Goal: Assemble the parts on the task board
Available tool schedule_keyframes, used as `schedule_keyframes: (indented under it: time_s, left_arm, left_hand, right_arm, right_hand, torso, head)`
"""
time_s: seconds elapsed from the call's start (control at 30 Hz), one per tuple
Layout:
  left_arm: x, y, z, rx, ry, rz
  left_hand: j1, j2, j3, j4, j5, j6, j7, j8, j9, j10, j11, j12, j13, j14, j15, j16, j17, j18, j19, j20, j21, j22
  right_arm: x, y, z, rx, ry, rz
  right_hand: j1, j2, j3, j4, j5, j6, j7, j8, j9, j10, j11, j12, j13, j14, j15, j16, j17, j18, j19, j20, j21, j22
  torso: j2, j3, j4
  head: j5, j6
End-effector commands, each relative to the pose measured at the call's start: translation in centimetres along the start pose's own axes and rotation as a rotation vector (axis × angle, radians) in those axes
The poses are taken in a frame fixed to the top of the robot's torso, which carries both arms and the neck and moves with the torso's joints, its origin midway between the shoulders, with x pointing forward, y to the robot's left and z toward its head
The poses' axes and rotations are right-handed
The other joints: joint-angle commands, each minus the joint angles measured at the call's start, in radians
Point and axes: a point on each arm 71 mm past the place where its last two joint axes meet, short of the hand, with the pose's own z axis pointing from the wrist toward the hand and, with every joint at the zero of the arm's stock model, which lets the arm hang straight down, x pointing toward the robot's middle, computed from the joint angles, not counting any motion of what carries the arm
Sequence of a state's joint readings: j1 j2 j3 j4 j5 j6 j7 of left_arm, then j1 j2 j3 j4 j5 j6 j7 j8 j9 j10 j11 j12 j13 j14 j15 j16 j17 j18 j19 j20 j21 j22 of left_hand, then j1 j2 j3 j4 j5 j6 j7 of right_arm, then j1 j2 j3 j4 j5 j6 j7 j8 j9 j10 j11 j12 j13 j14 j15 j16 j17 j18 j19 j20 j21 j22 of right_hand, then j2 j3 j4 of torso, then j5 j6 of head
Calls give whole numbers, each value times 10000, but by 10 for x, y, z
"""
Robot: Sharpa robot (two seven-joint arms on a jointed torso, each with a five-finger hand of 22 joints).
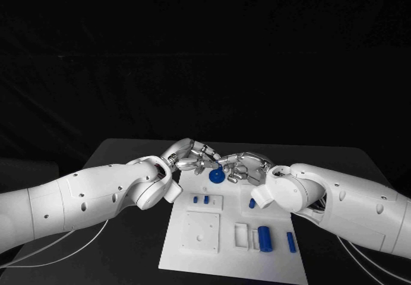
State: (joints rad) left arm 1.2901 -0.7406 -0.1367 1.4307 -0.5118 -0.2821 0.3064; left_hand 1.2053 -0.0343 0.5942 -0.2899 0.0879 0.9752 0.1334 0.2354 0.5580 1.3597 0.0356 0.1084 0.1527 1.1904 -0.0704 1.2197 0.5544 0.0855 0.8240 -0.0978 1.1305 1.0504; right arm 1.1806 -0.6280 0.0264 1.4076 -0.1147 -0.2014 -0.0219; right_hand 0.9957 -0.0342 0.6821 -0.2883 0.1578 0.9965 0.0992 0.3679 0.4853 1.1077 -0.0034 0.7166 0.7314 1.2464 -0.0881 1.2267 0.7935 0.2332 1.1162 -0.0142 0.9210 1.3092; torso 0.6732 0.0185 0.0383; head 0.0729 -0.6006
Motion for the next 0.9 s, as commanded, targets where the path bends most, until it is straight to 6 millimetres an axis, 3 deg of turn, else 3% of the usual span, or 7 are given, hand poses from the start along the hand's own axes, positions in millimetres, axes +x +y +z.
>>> schedule_keyframes:
  time_s: [0.03,0.9]
  left_arm:
    - [-2,2,0,-152,-297,-215]
    - [-9,5,-4,-241,-523,-304]
  left_hand:
    - [-2,-166,-17,-13,6,-100,22,-58,-34,11,29,-70,10,-44,-29,-55,11,3,-52,-683,-3,15]
    - [191,-466,-94,-12,-7,-802,141,-390,-299,21,68,-132,41,-89,9,-97,28,-27,-87,-663,-30,33]
  right_arm:
    - [2,4,0,-343,97,-202]
    - [-5,4,1,-300,-269,-757]
  right_hand:
    - [115,-27,90,-4,-63,150,35,79,46,-103,-5,118,47,-184,-242,56,-11,286,-76,-11,30,169]
    - [154,-45,189,-17,-121,220,-9,126,172,-125,-49,371,168,-182,-284,66,-9,286,-76,-24,60,170]
  torso:
    - [0,4,2]
    - [2,-2,0]
  head:
    - [-5,-7]
    - [-12,-16]
